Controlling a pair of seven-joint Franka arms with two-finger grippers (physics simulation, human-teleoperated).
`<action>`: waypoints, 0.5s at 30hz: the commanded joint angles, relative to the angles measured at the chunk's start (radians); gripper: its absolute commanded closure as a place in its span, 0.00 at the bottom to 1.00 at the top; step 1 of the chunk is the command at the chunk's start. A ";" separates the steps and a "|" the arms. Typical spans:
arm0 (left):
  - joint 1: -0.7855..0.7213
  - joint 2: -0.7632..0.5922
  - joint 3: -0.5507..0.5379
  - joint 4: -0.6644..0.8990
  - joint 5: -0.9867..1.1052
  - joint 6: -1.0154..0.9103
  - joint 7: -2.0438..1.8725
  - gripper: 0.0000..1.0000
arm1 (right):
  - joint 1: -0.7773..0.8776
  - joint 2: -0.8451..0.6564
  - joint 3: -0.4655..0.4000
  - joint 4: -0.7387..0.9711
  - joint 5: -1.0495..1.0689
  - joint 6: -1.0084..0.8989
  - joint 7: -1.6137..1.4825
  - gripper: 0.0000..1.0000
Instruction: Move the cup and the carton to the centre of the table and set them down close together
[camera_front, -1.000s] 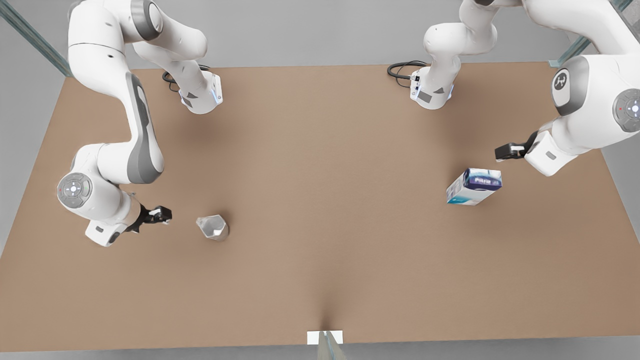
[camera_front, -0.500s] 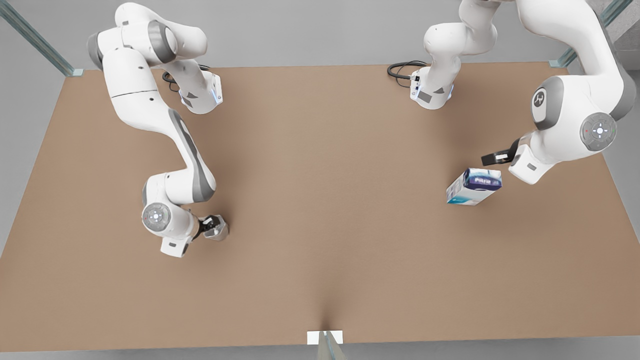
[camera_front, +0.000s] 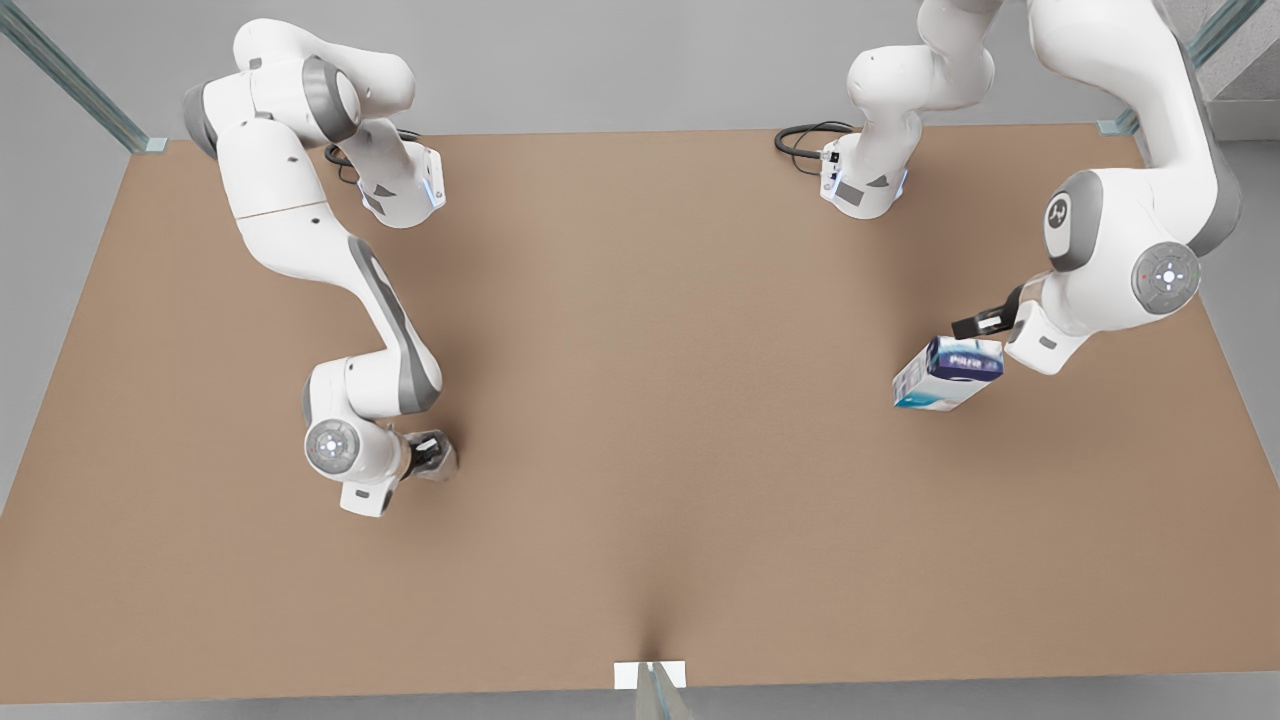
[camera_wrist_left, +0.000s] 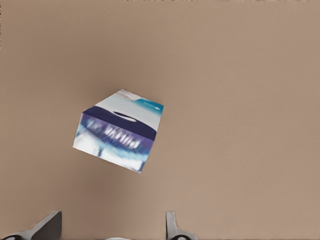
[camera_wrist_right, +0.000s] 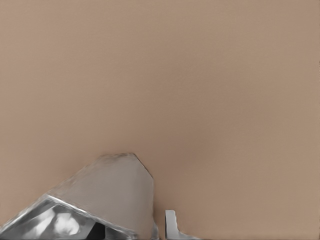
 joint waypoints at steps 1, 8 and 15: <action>0.000 0.000 0.000 0.000 0.000 0.001 0.000 0.00 | -0.002 0.005 0.000 0.000 0.000 0.000 0.000 0.79; 0.000 0.000 0.005 -0.034 0.000 0.045 -0.029 0.00 | -0.015 0.009 0.000 0.005 0.000 -0.012 -0.002 0.79; 0.000 0.000 0.015 -0.048 0.002 0.044 -0.035 0.00 | -0.025 -0.020 0.000 0.011 0.003 -0.026 -0.009 0.79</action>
